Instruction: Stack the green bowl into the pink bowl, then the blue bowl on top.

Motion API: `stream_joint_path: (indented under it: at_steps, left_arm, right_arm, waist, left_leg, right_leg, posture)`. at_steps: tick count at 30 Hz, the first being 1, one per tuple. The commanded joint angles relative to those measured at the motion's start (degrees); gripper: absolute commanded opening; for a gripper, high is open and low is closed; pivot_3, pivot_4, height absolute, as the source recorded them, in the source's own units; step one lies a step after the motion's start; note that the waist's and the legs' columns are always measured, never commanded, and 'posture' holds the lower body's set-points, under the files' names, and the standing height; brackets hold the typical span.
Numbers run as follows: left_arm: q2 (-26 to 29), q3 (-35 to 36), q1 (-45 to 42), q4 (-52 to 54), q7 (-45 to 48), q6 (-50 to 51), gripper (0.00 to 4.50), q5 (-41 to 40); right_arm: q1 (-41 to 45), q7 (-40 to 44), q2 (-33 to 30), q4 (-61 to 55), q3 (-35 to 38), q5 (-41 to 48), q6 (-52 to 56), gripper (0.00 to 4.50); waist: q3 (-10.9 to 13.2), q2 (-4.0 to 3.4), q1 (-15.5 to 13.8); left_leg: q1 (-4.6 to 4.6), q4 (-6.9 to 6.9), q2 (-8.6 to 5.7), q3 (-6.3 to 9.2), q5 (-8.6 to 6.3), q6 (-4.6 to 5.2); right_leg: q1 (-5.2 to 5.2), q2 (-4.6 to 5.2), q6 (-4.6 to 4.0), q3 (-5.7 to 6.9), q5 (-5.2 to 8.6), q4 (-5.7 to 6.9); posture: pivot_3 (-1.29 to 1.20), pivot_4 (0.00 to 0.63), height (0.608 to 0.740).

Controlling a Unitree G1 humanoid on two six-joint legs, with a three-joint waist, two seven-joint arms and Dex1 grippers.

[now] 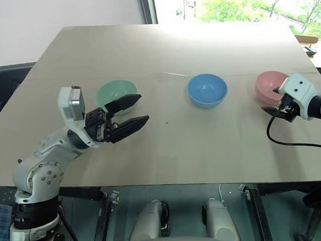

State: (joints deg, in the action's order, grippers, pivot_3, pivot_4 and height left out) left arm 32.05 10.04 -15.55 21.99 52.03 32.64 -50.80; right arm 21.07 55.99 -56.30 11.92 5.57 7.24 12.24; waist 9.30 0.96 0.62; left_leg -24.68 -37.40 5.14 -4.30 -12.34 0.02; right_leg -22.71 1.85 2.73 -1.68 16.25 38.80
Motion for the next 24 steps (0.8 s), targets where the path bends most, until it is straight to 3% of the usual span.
stream_joint_path:
  at_steps: [1,17,21,24]
  left_arm:
    - [0.0,-0.3,0.1,2.4,-0.1,-0.5,4.5,-0.5]
    - [-1.1,-1.7,-0.7,0.6,0.2,-2.3,4.5,1.6]
    - [-1.3,-1.6,-0.7,0.4,0.3,-2.4,4.5,1.9]
    - [-1.5,-1.7,-0.7,0.4,0.3,-2.4,4.5,2.0]
  right_arm:
    - [2.8,1.2,-1.3,0.6,-0.8,-1.2,-0.3,3.59]
    - [12.4,-1.0,1.3,14.7,-7.1,-9.1,-5.4,3.59]
    - [13.9,-2.3,1.9,17.0,-6.9,-10.0,-6.7,2.43]
    - [14.7,-2.3,2.2,18.1,-7.1,-10.5,-7.9,1.04]
  waist:
    - [0.0,0.0,0.0]
    - [0.0,-0.01,0.0]
    - [0.0,-0.02,0.1]
    - [0.0,-0.02,0.2]
  left_leg:
    - [0.0,-0.01,0.0,0.0,0.0,0.0]
    - [0.0,-0.03,0.0,-0.03,0.0,0.0]
    - [0.02,-0.03,0.0,-0.03,0.01,-0.01]
    - [0.03,-0.03,0.0,-0.04,0.01,-0.01]
  right_leg:
    - [0.0,0.0,0.0,0.0,0.0,0.01]
    - [0.0,0.01,0.0,-0.02,0.0,0.02]
    - [0.0,0.01,0.0,-0.02,0.0,0.03]
    - [0.0,0.0,0.0,-0.03,0.0,0.03]
  posture:
    - [0.0,0.15,0.74]
    - [0.0,0.15,0.74]
    - [0.0,0.15,0.74]
    - [0.0,0.15,0.74]
